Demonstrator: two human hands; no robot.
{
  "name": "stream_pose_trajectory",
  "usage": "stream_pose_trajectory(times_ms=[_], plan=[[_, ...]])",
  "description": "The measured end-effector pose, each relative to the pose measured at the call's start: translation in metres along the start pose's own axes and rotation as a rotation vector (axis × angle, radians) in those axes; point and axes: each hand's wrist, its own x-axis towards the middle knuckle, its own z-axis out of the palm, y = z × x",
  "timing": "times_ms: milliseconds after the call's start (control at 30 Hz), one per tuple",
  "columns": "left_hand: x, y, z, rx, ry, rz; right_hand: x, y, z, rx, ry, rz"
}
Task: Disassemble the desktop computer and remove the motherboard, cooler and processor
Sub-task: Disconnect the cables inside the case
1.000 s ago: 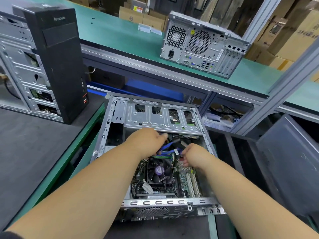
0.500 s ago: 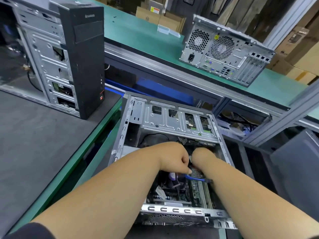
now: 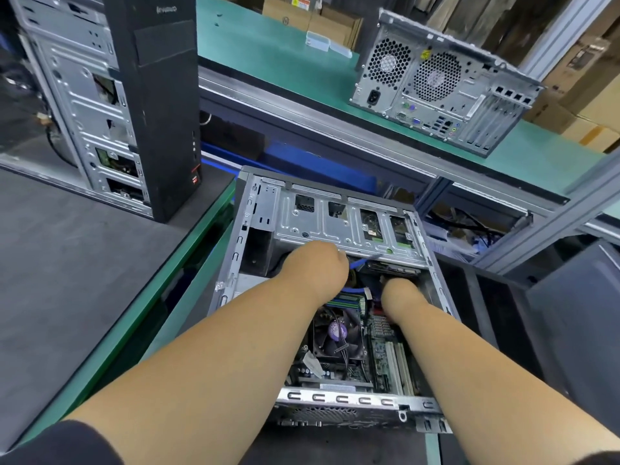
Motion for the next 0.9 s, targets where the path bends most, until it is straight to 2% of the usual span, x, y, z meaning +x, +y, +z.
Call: stream_pose_trajectory(times_ms=[167, 233, 300, 367, 533, 667, 733, 900], plan=[[0.0, -0.002, -0.006, -0.181, 0.027, -0.052, 0.006, 0.003, 0.002, -0.023, -0.077, -0.043], [-0.001, -0.002, -0.008, -0.278, 0.059, -0.07, 0.011, 0.002, 0.003, 0.105, -0.076, -0.004], [-0.003, -0.002, -0.01, -0.332, 0.081, -0.053, 0.01, 0.004, 0.005, -0.004, -0.038, -0.064], [-0.004, -0.001, -0.01, -0.328, 0.109, -0.007, 0.008, 0.004, 0.011, -0.084, 0.019, -0.035], [-0.003, -0.001, -0.01, -0.259, 0.193, 0.14, -0.004, 0.001, 0.022, -0.015, 0.148, -0.037], [0.002, -0.005, -0.006, -0.106, 0.258, 0.205, -0.006, -0.005, 0.029, -0.03, 0.078, -0.003], [0.003, -0.007, -0.003, -0.076, 0.215, 0.221, -0.007, -0.006, 0.035, -0.034, 0.043, -0.006], [0.006, -0.01, 0.002, 0.127, -0.098, 0.199, -0.006, -0.001, 0.033, 0.027, 0.027, 0.016]])
